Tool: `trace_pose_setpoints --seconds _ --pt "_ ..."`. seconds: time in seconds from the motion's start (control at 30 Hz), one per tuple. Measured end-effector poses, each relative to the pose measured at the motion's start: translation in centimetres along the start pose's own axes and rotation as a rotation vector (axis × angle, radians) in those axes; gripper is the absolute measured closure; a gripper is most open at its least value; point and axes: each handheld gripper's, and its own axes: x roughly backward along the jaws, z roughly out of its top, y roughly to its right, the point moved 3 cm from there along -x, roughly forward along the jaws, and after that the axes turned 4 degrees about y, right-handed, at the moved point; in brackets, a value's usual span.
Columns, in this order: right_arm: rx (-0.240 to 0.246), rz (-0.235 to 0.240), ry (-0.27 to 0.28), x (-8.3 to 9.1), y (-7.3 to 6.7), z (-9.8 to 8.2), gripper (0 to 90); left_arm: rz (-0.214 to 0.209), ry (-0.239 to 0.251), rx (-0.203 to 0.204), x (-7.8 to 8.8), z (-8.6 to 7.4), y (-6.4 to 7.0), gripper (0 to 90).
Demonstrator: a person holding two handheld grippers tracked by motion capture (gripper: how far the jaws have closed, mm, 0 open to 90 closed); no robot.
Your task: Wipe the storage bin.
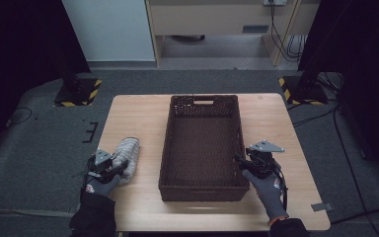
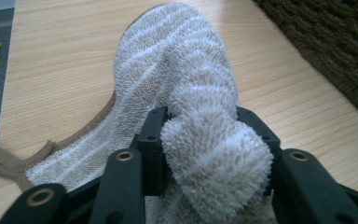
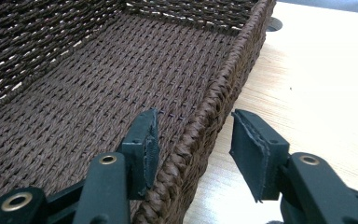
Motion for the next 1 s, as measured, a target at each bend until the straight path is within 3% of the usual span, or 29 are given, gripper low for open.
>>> trace_pose_setpoints --seconds 0.07,0.2,0.33,0.5,0.7,0.83,1.0 --pt "-0.004 0.005 -0.001 0.0 0.0 0.0 53.7 -0.012 0.02 0.025 0.3 0.2 0.0 49.0" --pt "0.0 0.023 -0.004 0.0 -0.1 0.0 58.7 -0.021 0.068 0.036 1.2 0.9 0.2 42.6" --pt "0.013 0.024 -0.004 -0.1 -0.2 0.0 61.5 -0.042 0.098 0.027 1.8 1.5 0.8 42.1" --pt "0.022 0.025 -0.003 -0.1 -0.2 0.0 61.8 -0.055 0.096 0.019 1.8 1.7 1.4 40.7" --pt "0.021 0.026 -0.003 -0.1 -0.2 0.0 61.7 -0.076 0.158 0.029 2.9 3.0 2.0 37.3" --pt "0.021 0.026 -0.003 -0.1 -0.2 0.1 62.2 -0.106 0.196 0.025 3.6 4.1 2.9 37.7" --pt "0.017 0.036 -0.003 -0.2 0.0 0.1 62.8 -0.154 0.221 -0.009 3.6 5.7 4.5 40.4"
